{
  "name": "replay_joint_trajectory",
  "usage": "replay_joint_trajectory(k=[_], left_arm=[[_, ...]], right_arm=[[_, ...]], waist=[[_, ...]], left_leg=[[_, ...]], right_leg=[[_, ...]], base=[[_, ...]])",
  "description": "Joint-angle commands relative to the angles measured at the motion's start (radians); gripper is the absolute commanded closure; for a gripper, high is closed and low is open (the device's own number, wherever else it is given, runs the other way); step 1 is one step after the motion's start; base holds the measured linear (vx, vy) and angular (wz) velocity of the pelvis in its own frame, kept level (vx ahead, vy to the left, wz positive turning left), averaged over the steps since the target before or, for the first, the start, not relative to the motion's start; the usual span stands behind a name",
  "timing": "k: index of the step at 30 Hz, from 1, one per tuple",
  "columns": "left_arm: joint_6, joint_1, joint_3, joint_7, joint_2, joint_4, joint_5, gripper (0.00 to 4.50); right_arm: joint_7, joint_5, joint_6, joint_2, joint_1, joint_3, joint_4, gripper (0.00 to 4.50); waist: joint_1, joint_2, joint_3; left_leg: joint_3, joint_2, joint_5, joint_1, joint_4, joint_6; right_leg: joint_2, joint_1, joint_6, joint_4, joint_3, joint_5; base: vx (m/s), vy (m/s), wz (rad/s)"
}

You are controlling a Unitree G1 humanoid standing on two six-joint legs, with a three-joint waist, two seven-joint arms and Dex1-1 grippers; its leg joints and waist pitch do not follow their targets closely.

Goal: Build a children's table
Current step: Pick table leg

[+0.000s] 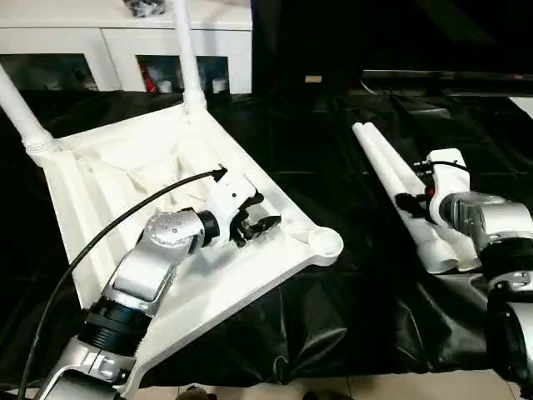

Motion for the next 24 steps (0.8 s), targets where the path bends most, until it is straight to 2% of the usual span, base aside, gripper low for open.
replay_joint_trajectory(k=[1, 3, 11, 14, 15, 24], left_arm=[[0.013, -0.008, -0.007, -0.002, 0.014, -0.024, 0.013, 1.65], [0.015, -0.009, -0.008, -0.003, 0.015, -0.025, 0.012, 1.65], [0.029, -0.014, -0.019, -0.038, 0.018, -0.044, 0.001, 1.65], [0.031, -0.016, -0.021, -0.042, 0.018, -0.042, 0.0, 1.62], [0.031, -0.018, -0.023, -0.045, 0.018, -0.04, 0.001, 1.62], [0.049, -0.016, -0.048, -0.113, 0.031, -0.065, -0.012, 1.62]], right_arm=[[0.029, 0.001, 0.012, -0.013, -0.039, 0.007, 0.059, 1.26], [0.038, 0.001, 0.014, -0.014, -0.05, 0.007, 0.076, 1.26], [0.102, 0.006, 0.048, -0.025, -0.095, 0.019, 0.145, 1.26], [0.133, -0.005, 0.054, -0.027, -0.103, 0.035, 0.165, 1.63], [0.143, -0.012, 0.057, -0.026, -0.105, 0.046, 0.174, 1.63], [0.167, -0.028, 0.06, -0.018, -0.111, 0.071, 0.237, 2.5]], waist=[[0.0, -0.01, -0.084], [-0.001, -0.009, -0.081], [0.002, -0.01, -0.083], [0.005, -0.008, -0.083], [0.006, -0.008, -0.083], [0.008, -0.014, -0.082]], left_leg=[[0.001, 0.006, -0.178, 0.007, -0.055, 0.028], [0.002, 0.006, -0.201, 0.007, -0.055, 0.024], [0.003, 0.008, -0.181, 0.006, -0.053, 0.029], [0.003, 0.008, -0.182, 0.007, -0.052, 0.029], [0.003, 0.008, -0.182, 0.006, -0.052, 0.029], [0.002, 0.01, -0.189, 0.006, -0.052, 0.023]], right_leg=[[-0.015, 0.057, -0.245, -0.058, 0.025, -0.184], [-0.016, 0.056, -0.247, -0.063, 0.025, -0.212], [-0.016, 0.058, -0.259, -0.057, 0.025, -0.185], [-0.016, 0.057, -0.258, -0.057, 0.024, -0.189], [-0.016, 0.058, -0.259, -0.057, 0.024, -0.188], [-0.019, 0.056, -0.255, -0.057, 0.023, -0.223]], base=[[0.0, 0.0, 0.0], [0.0, 0.0, 0.0], [0.0, 0.0, 0.0], [0.0, 0.0, 0.0], [0.0, 0.0, 0.0], [0.0, 0.0, 0.0]])
